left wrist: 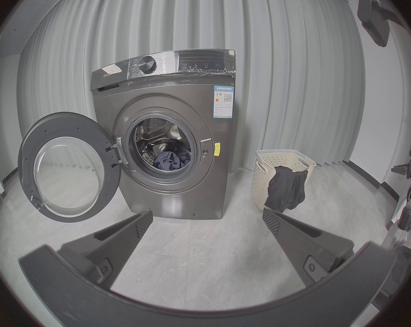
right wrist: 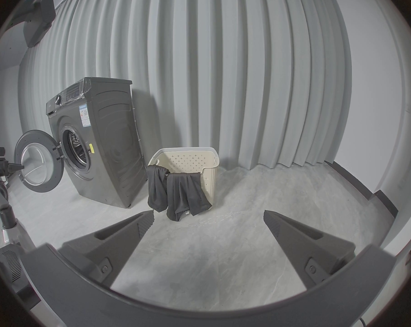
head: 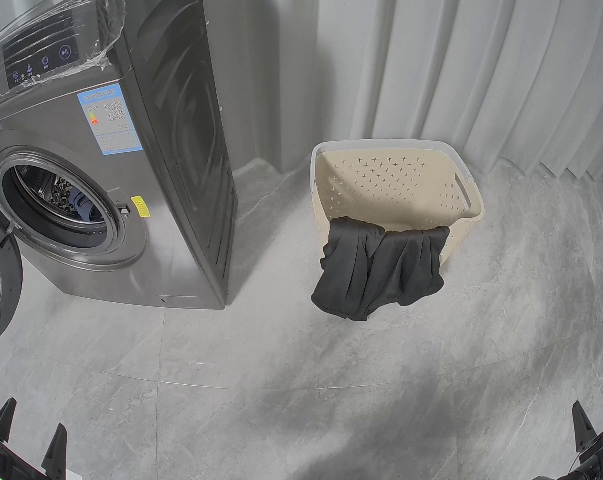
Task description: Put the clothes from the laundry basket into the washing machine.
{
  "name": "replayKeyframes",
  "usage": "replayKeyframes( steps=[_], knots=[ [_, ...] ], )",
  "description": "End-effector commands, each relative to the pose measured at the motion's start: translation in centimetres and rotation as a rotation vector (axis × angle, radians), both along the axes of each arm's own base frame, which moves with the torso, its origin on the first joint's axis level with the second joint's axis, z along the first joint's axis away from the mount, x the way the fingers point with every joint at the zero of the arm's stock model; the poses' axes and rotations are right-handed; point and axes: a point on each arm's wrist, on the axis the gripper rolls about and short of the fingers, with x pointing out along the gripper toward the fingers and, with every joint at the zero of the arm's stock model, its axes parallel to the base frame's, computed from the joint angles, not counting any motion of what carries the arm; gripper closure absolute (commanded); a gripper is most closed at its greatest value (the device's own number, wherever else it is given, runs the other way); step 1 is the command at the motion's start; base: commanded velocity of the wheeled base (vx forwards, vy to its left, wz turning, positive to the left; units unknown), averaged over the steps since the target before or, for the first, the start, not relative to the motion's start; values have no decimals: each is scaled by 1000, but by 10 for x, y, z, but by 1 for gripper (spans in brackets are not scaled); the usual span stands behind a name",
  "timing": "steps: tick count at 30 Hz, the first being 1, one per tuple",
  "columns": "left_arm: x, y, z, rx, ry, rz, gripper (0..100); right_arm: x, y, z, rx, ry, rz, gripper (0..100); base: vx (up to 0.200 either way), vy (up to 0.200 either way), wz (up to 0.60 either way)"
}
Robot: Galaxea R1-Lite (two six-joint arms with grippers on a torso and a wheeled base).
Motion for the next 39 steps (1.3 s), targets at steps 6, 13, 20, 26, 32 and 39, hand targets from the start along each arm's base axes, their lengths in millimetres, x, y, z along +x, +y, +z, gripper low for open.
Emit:
replayKeyframes(
  steps=[6, 13, 20, 26, 32, 39],
  knots=[
    [0, 0, -5, -8, 5, 4, 0, 1, 0, -4, 0, 17, 1, 0, 67, 0, 0],
    [0, 0, -5, -2, 5, 9, 0, 1, 0, -4, 0, 17, 1, 0, 0, -57, 0],
    [0, 0, -5, -4, 5, 9, 0, 1, 0, -4, 0, 17, 1, 0, 0, -200, 0],
    [0, 0, -5, -4, 6, 9, 0, 1, 0, -4, 0, 17, 1, 0, 0, -200, 0],
    [0, 0, -5, -1, 5, 7, 0, 1, 0, -4, 0, 17, 1, 0, 0, -200, 0],
    [0, 0, -5, -5, 5, 7, 0, 1, 0, -4, 0, 17, 1, 0, 0, 0, 0]
  ],
)
